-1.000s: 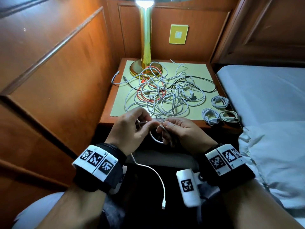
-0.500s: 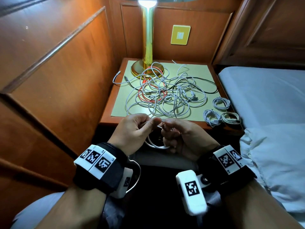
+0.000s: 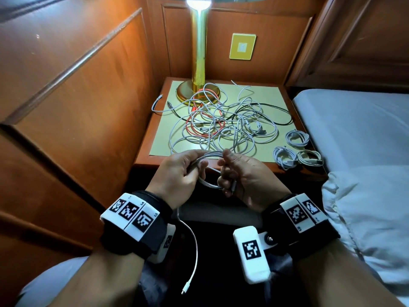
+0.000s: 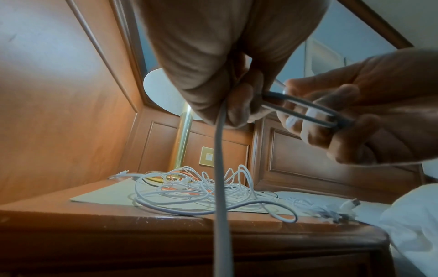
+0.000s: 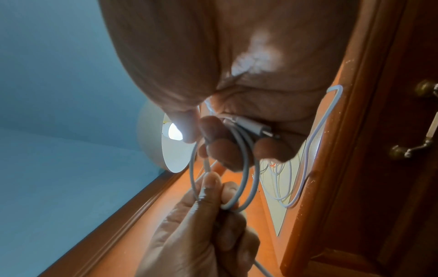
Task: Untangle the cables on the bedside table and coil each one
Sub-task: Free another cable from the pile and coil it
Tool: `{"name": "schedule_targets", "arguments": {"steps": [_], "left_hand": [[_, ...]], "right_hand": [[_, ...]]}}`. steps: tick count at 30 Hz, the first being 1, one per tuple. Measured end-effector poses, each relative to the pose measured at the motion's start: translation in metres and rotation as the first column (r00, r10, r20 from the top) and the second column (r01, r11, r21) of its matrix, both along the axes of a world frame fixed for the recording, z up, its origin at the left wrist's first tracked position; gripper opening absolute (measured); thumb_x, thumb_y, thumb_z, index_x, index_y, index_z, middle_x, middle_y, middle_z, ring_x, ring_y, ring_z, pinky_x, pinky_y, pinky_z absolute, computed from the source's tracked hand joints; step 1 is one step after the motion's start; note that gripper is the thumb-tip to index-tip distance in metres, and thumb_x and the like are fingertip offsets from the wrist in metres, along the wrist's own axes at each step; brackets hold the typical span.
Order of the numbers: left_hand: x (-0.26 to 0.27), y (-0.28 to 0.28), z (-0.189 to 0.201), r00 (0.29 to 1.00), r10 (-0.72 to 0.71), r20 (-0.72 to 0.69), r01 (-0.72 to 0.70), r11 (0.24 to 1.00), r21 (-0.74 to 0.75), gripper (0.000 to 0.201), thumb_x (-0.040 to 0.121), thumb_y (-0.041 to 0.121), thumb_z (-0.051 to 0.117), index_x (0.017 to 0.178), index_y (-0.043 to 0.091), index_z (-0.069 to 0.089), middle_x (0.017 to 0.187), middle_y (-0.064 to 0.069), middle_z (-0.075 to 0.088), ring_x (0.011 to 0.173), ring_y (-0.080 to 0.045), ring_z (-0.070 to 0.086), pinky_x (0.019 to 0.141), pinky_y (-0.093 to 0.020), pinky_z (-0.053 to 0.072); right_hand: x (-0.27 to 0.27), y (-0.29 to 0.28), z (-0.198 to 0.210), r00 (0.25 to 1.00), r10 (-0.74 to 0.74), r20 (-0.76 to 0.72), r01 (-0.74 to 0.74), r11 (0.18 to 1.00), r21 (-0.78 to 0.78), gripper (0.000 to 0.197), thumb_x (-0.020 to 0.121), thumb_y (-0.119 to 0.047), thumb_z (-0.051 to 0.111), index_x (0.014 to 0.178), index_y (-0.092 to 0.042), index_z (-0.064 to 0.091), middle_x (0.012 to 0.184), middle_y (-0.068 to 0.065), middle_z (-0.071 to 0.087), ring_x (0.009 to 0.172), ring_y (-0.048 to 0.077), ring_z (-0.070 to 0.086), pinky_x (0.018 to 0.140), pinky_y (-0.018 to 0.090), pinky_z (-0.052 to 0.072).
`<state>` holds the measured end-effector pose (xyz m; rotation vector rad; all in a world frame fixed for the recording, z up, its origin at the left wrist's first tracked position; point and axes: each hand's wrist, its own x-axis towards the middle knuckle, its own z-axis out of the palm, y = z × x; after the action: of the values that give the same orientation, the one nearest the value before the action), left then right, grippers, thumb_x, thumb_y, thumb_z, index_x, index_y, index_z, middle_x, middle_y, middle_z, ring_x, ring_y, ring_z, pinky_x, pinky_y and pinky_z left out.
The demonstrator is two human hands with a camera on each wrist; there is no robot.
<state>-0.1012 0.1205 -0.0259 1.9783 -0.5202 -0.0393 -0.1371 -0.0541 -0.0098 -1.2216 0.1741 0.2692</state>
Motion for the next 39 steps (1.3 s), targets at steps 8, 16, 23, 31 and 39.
{"name": "schedule_targets", "arguments": {"steps": [8, 16, 23, 31, 39], "left_hand": [[-0.002, -0.001, 0.003, 0.997, -0.06, 0.04, 0.061, 0.998, -0.024, 0.033, 0.091, 0.026, 0.057, 0.119, 0.013, 0.068, 0.095, 0.0, 0.074, 0.086, -0.013, 0.069, 0.083, -0.038, 0.056], [-0.005, -0.002, 0.015, 0.995, -0.071, -0.075, 0.036, 0.919, -0.393, 0.018, 0.085, 0.018, 0.07, 0.101, 0.012, 0.063, 0.08, -0.012, 0.071, 0.078, -0.021, 0.069, 0.082, -0.037, 0.055], [0.0, -0.002, 0.005, 0.999, 0.039, -0.018, -0.043, 0.944, -0.328, 0.012, 0.09, 0.002, 0.069, 0.094, 0.012, 0.065, 0.075, 0.003, 0.07, 0.072, -0.011, 0.068, 0.072, -0.021, 0.052], [0.005, 0.002, 0.01, 0.989, 0.146, -0.028, -0.144, 0.896, -0.419, 0.024, 0.088, -0.006, 0.069, 0.085, 0.018, 0.067, 0.079, 0.001, 0.071, 0.069, -0.009, 0.066, 0.067, -0.019, 0.05], [-0.003, -0.003, 0.018, 0.986, 0.097, -0.134, -0.149, 0.877, -0.457, 0.016, 0.089, -0.007, 0.066, 0.084, 0.008, 0.063, 0.077, -0.011, 0.064, 0.05, 0.0, 0.055, 0.051, -0.009, 0.041]], "right_hand": [[-0.002, -0.003, 0.001, 1.0, 0.016, -0.013, -0.017, 0.998, -0.06, 0.029, 0.107, -0.023, 0.037, 0.085, -0.011, 0.051, 0.057, -0.003, 0.033, 0.045, 0.012, 0.035, 0.048, 0.028, 0.03], [-0.002, -0.008, 0.008, 0.995, -0.002, -0.095, 0.007, 0.998, 0.055, 0.037, 0.104, -0.043, 0.04, 0.079, -0.017, 0.047, 0.057, -0.005, 0.026, 0.048, 0.014, 0.028, 0.052, 0.03, 0.026], [0.001, -0.007, 0.002, 0.997, -0.013, -0.072, 0.017, 0.999, 0.047, 0.042, 0.107, -0.031, 0.031, 0.098, -0.004, 0.061, 0.062, 0.0, 0.039, 0.053, 0.015, 0.046, 0.051, 0.029, 0.032], [-0.001, -0.018, -0.008, 0.977, 0.005, 0.211, 0.121, 0.807, -0.578, 0.023, 0.102, -0.016, 0.052, 0.095, -0.022, 0.073, 0.09, 0.009, 0.073, 0.081, 0.018, 0.067, 0.076, 0.036, 0.055], [-0.001, -0.012, -0.003, 0.986, -0.119, 0.113, 0.144, 0.96, -0.24, 0.023, 0.103, -0.012, 0.049, 0.093, -0.007, 0.069, 0.082, 0.021, 0.058, 0.062, 0.019, 0.053, 0.059, 0.028, 0.05]]}}
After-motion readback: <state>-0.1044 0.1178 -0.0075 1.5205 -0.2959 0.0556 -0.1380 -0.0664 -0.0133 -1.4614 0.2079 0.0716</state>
